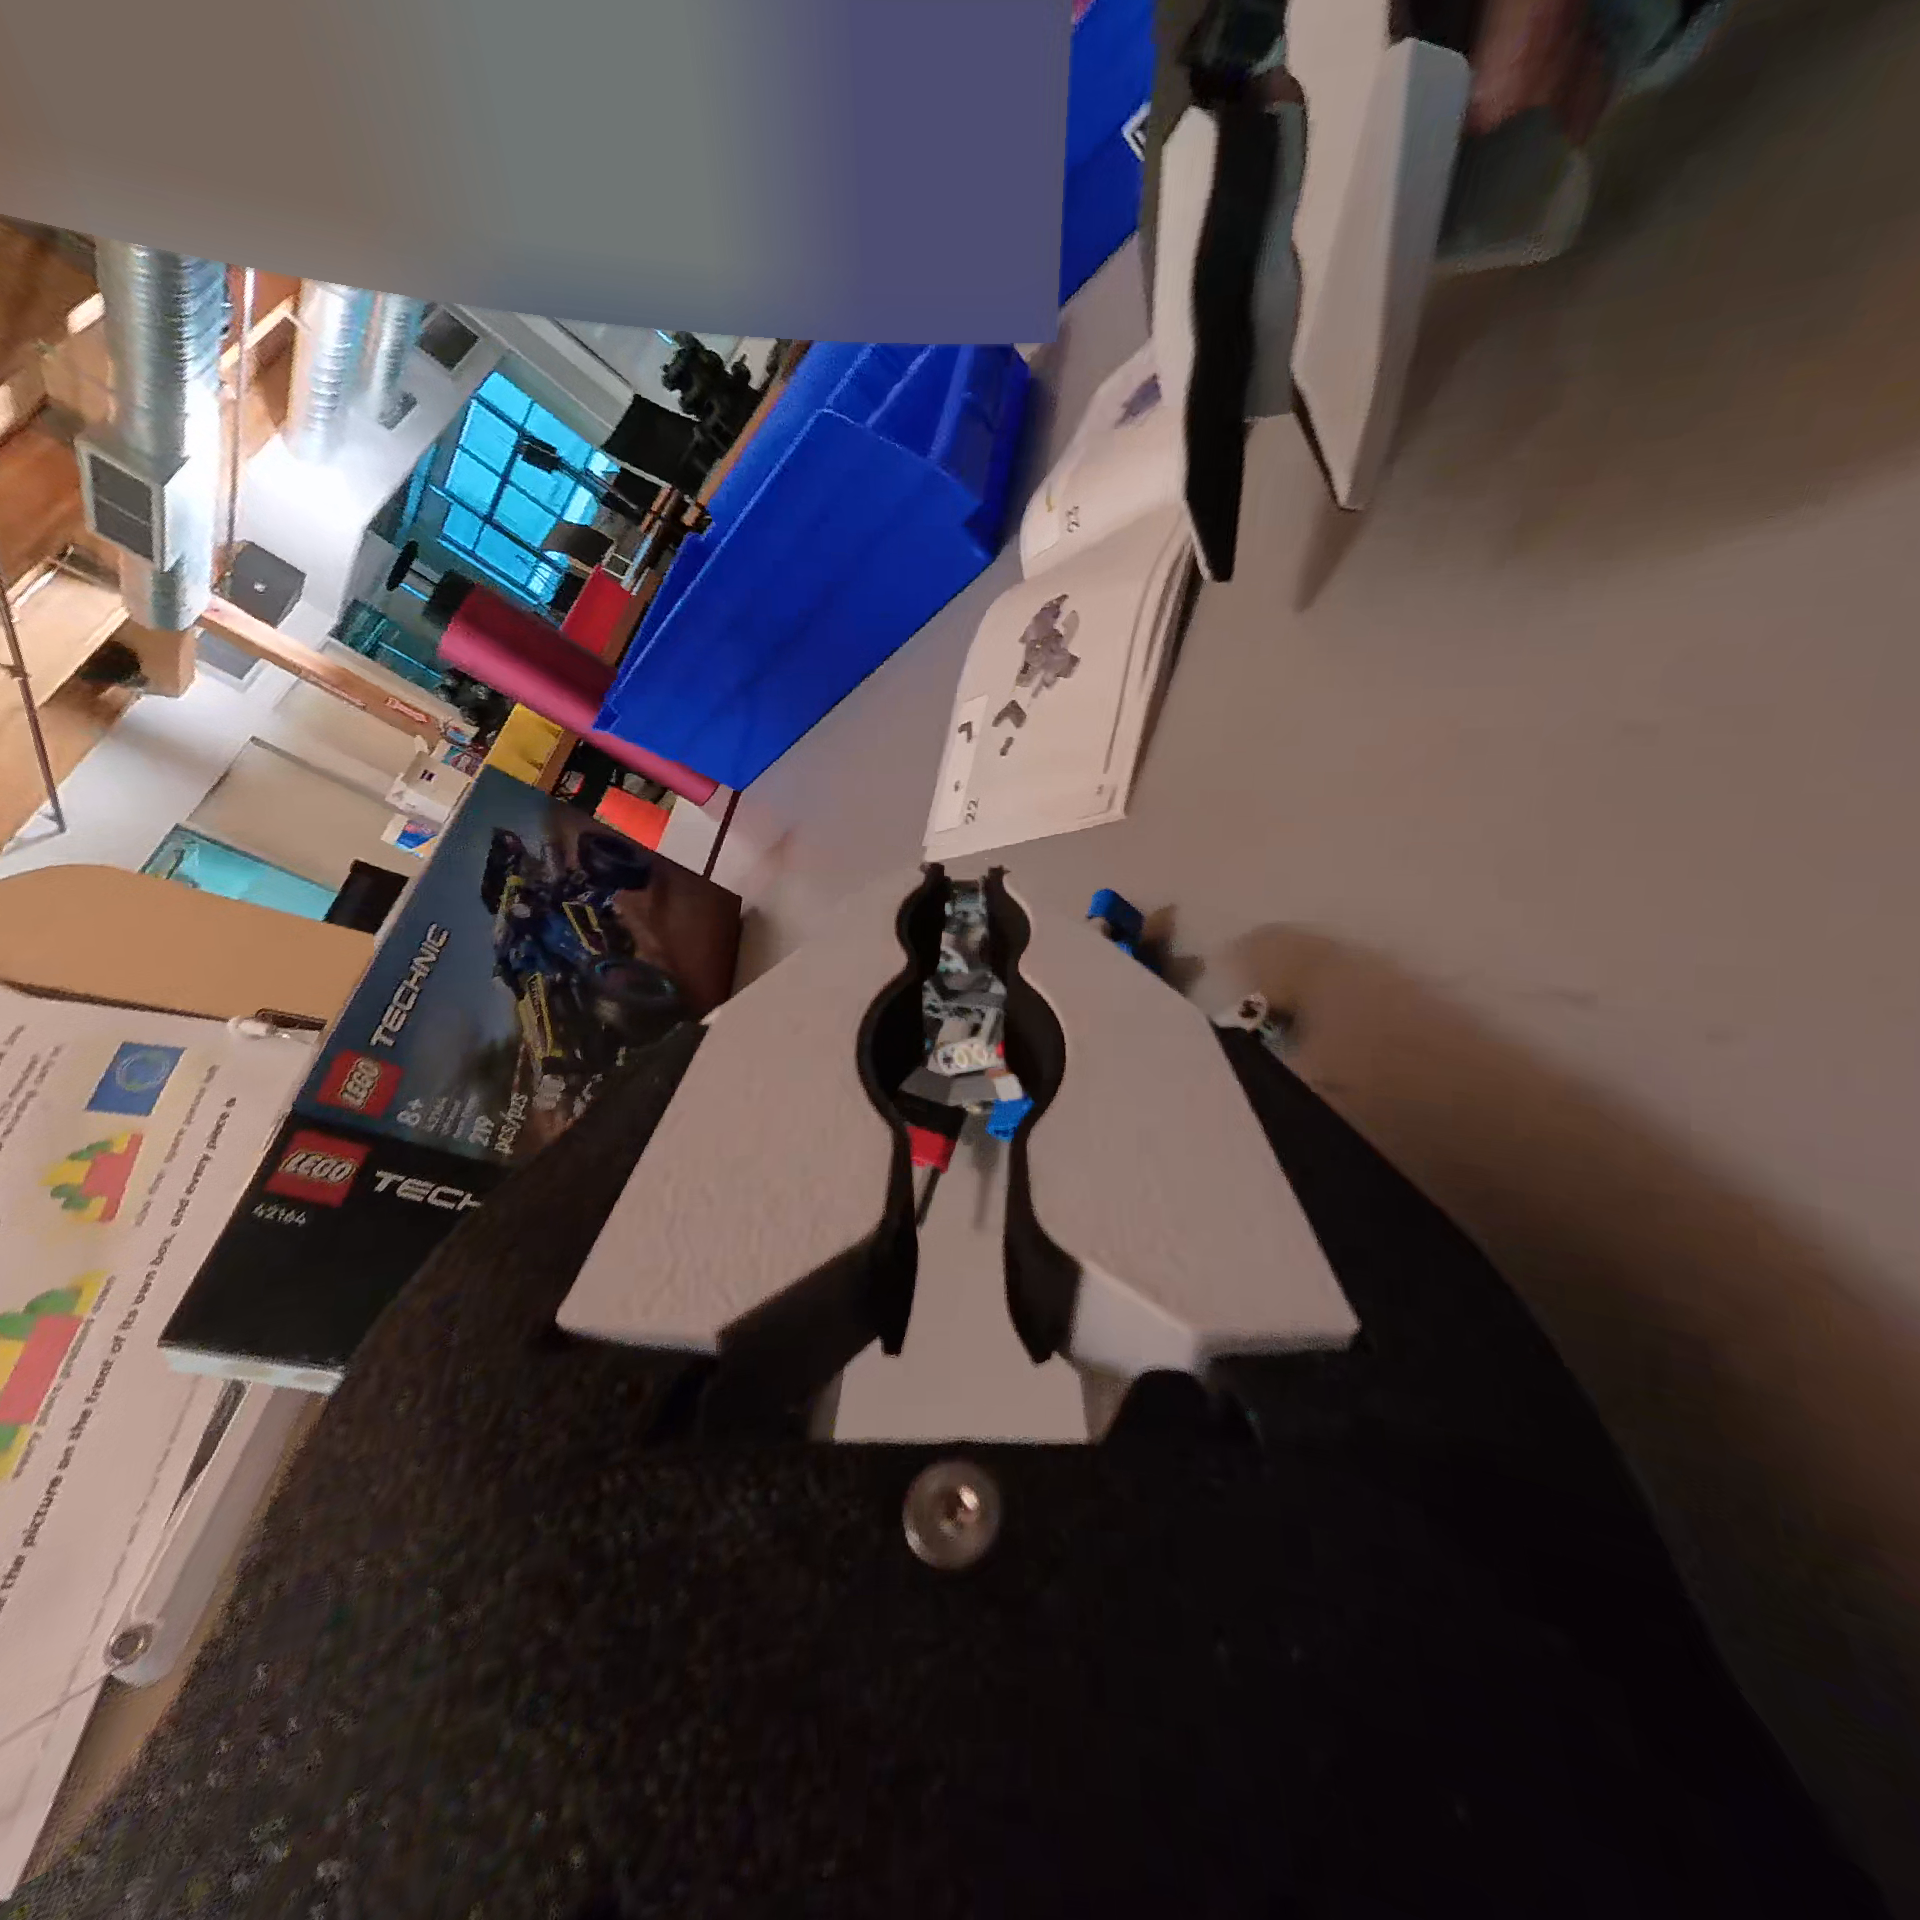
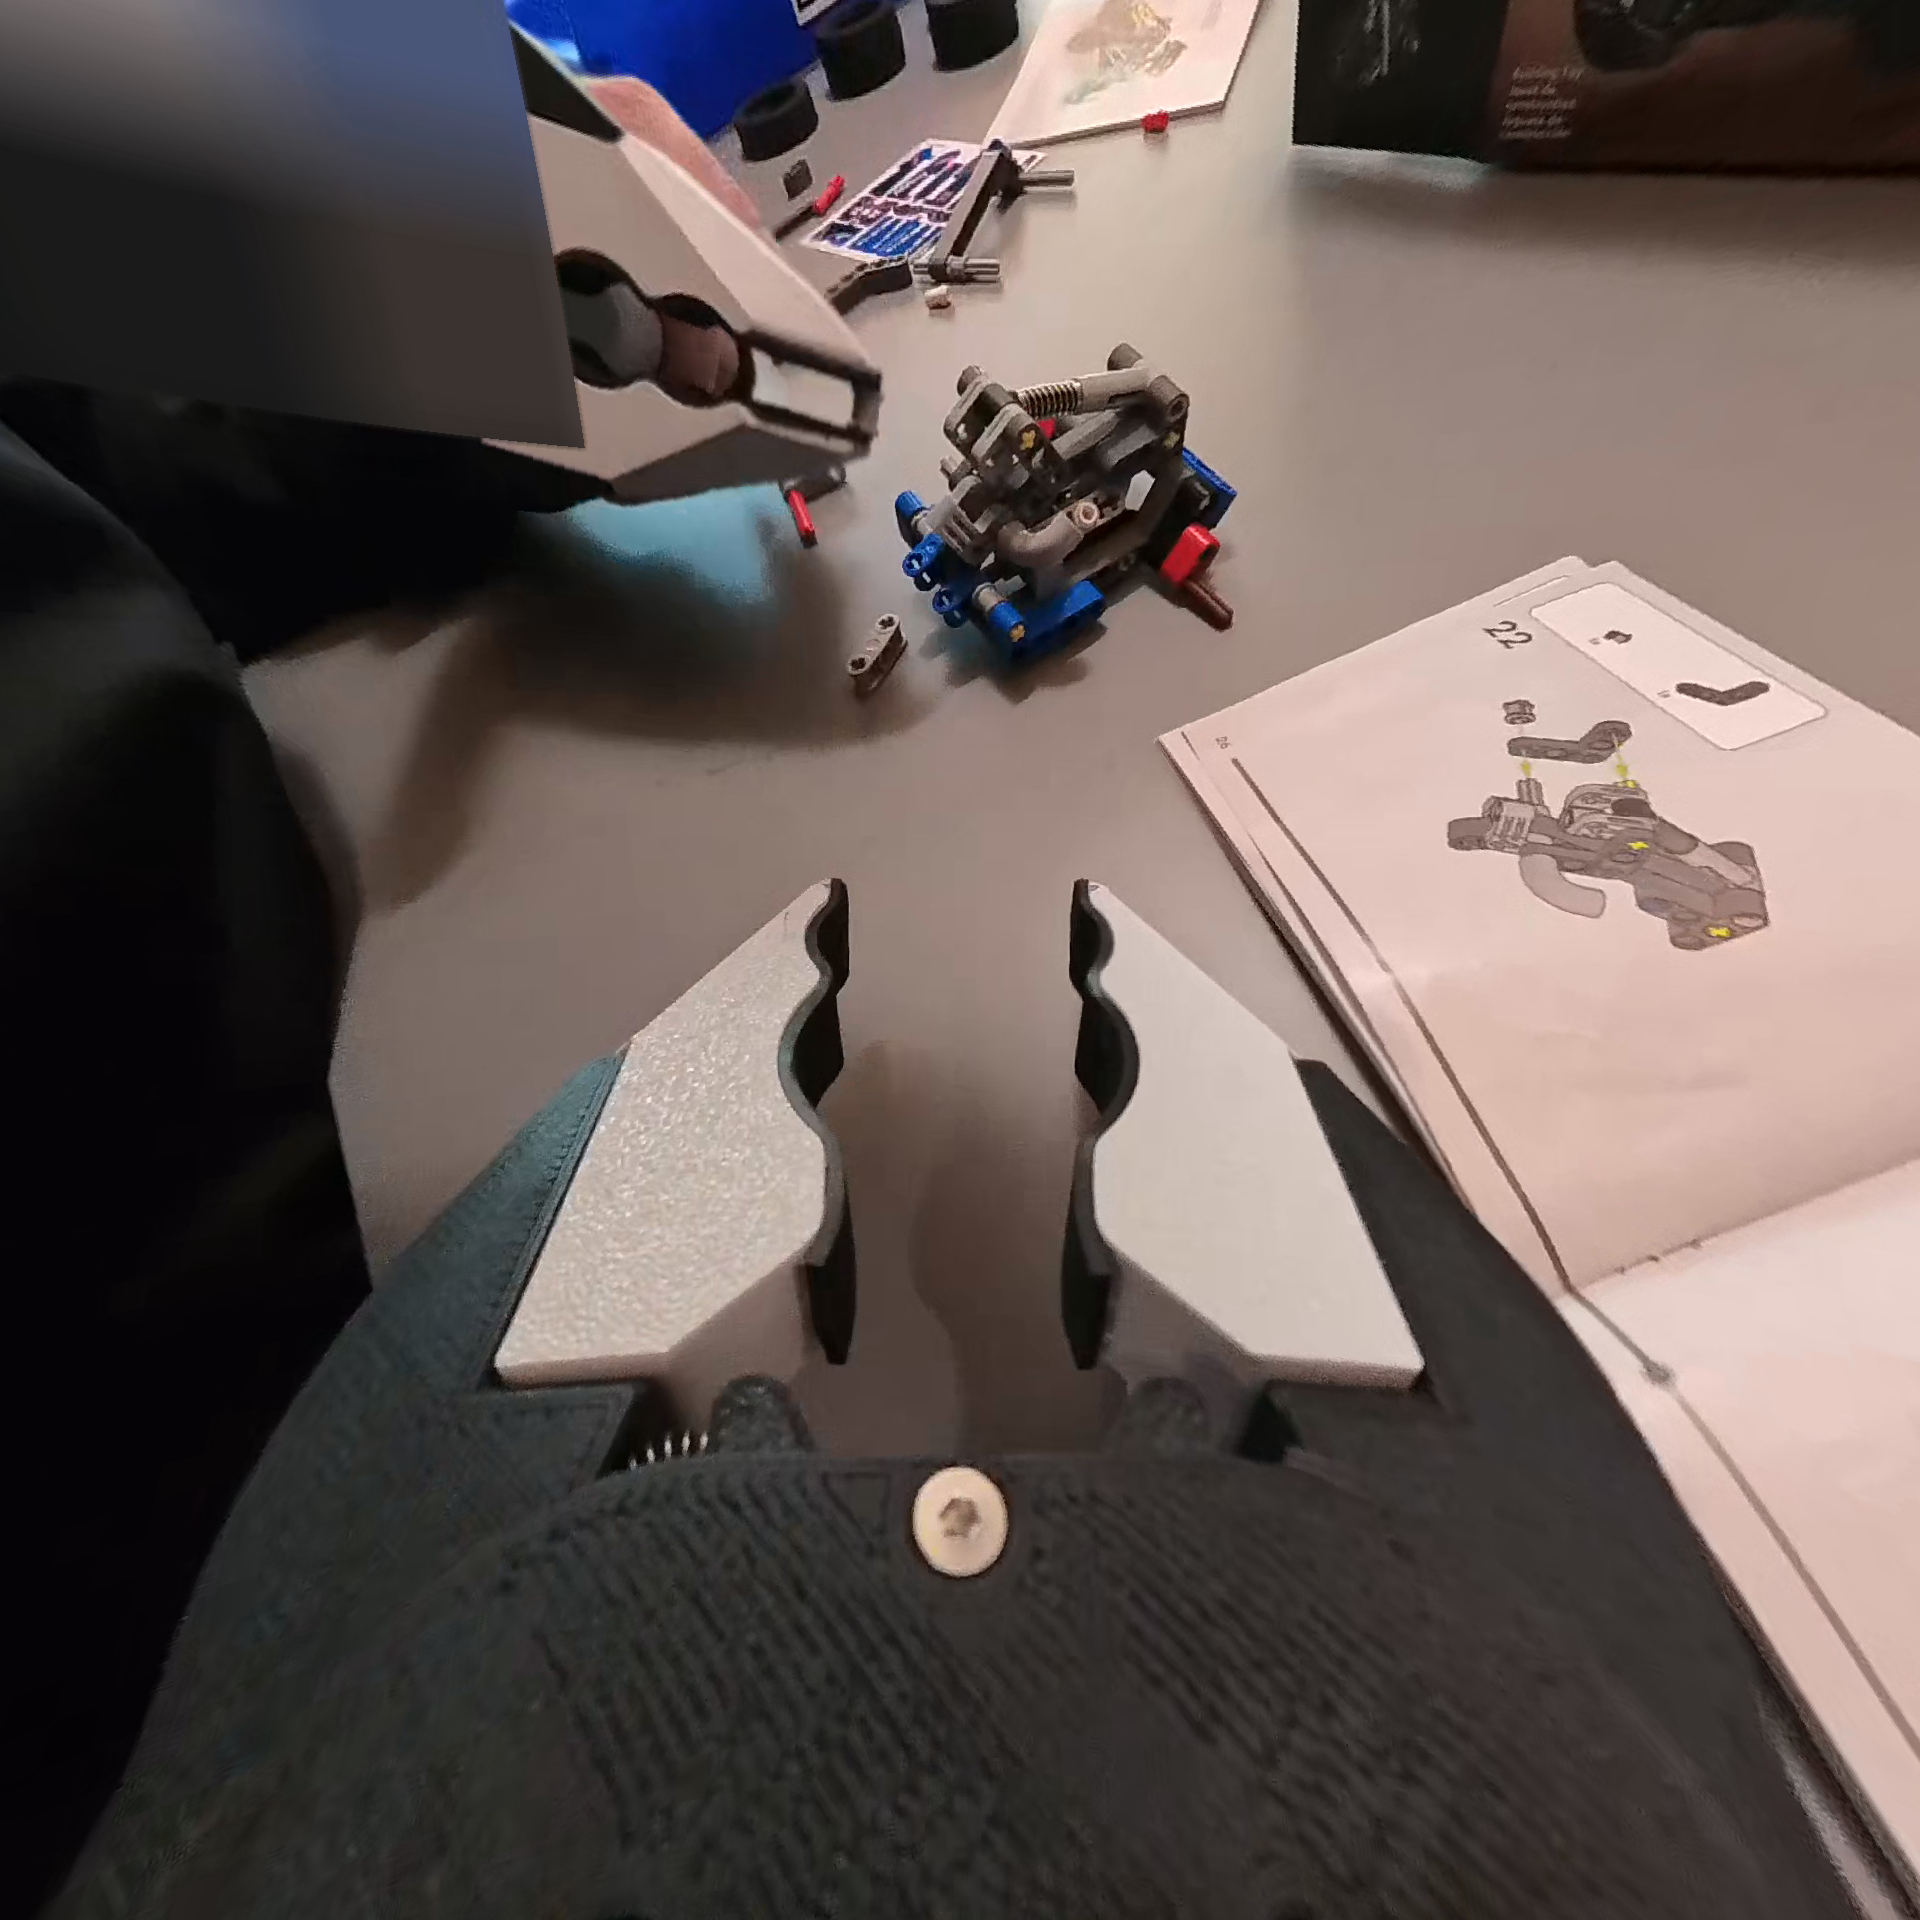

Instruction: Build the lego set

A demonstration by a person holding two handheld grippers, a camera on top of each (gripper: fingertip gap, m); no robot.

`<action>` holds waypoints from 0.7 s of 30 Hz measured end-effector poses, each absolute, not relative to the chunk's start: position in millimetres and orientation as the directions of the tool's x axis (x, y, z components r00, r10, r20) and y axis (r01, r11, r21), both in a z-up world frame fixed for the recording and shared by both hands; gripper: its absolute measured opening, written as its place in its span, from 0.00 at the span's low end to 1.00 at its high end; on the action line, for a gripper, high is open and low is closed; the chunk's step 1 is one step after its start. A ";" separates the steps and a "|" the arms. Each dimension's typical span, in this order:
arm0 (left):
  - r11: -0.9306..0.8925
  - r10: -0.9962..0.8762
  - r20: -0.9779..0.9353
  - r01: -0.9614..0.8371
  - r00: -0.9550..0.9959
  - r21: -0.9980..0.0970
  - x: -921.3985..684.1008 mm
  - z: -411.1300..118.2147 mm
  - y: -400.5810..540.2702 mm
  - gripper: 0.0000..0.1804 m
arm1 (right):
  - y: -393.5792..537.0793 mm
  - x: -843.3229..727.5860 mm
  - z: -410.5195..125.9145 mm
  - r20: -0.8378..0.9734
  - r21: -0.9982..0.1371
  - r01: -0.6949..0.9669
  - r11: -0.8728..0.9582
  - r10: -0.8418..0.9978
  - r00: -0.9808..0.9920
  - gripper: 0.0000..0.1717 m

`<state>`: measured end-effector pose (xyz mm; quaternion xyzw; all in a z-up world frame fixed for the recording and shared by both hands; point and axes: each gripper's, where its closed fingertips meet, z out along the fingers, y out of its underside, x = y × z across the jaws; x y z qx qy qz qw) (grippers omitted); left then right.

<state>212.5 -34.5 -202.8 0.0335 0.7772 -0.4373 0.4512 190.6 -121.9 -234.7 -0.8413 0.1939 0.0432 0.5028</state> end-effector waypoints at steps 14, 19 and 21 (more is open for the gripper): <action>0.486 -0.271 -0.625 0.456 -0.732 -0.745 179.4 -205.4 -62.3 0.03 | -88.3 177.4 -213.8 -0.380 -0.865 -0.412 -0.286 -0.161 0.911 0.17; 0.353 -0.262 -0.490 0.390 -0.832 -0.851 161.7 -191.2 -67.8 0.02 | -66.7 161.2 -191.4 -0.511 -0.846 -0.507 -0.166 -0.018 0.859 0.17; 0.320 -0.256 -0.484 0.400 -0.837 -0.859 155.6 -185.3 -67.9 0.02 | -61.4 154.5 -180.4 -0.542 -0.835 -0.534 -0.131 0.037 0.839 0.16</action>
